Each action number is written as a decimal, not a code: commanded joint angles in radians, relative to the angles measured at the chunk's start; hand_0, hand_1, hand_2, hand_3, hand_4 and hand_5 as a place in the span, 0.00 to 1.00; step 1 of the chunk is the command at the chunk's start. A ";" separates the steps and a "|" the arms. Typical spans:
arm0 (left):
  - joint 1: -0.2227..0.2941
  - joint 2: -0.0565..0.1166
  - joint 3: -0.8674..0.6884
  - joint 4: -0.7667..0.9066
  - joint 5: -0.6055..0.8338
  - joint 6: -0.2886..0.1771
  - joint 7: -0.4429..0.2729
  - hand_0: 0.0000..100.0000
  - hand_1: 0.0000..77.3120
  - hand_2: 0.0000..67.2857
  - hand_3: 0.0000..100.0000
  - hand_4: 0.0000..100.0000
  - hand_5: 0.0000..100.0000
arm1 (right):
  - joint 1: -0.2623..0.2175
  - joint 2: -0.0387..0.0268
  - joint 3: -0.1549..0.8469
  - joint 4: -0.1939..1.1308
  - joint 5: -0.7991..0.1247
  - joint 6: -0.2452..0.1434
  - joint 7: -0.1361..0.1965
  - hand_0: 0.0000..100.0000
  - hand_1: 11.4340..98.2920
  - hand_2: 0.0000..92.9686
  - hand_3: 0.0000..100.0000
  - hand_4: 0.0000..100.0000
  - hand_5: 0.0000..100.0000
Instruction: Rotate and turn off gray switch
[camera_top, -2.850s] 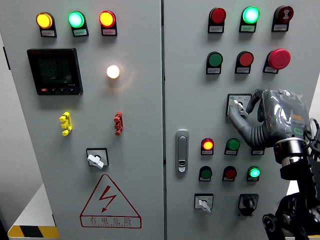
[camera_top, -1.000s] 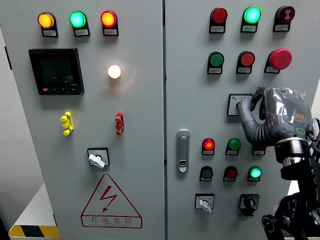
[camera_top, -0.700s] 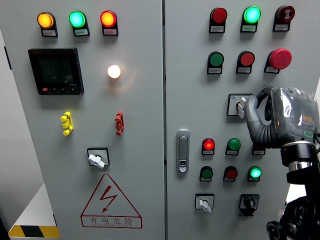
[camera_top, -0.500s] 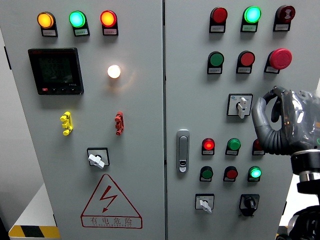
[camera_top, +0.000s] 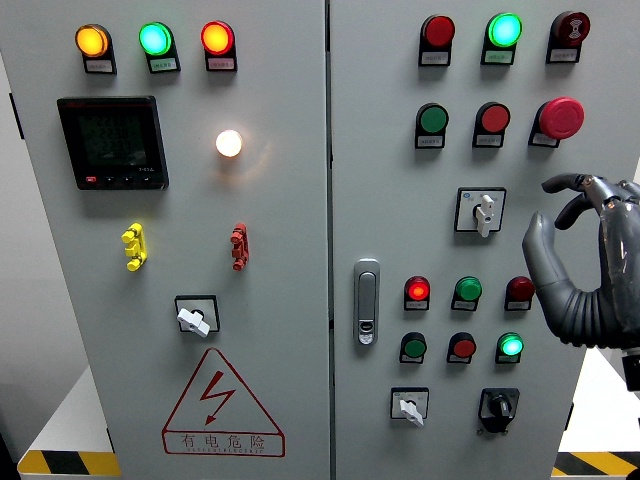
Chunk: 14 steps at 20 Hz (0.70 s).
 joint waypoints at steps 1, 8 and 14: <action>0.000 0.000 0.000 0.000 -0.001 0.000 0.000 0.00 0.00 0.20 0.18 0.10 0.12 | -0.032 -0.0030 0.010 0.034 -0.003 0.003 0.058 0.67 0.29 0.30 0.36 0.23 0.46; 0.000 0.000 0.000 0.000 0.001 0.000 0.000 0.00 0.00 0.20 0.18 0.10 0.12 | -0.095 -0.0060 0.089 0.112 -0.012 0.063 0.184 0.39 0.34 0.25 0.31 0.18 0.38; 0.000 0.000 0.000 0.000 -0.001 0.000 0.000 0.00 0.00 0.20 0.18 0.10 0.12 | -0.121 -0.0076 0.103 0.125 -0.027 0.070 0.224 0.00 0.37 0.14 0.16 0.13 0.29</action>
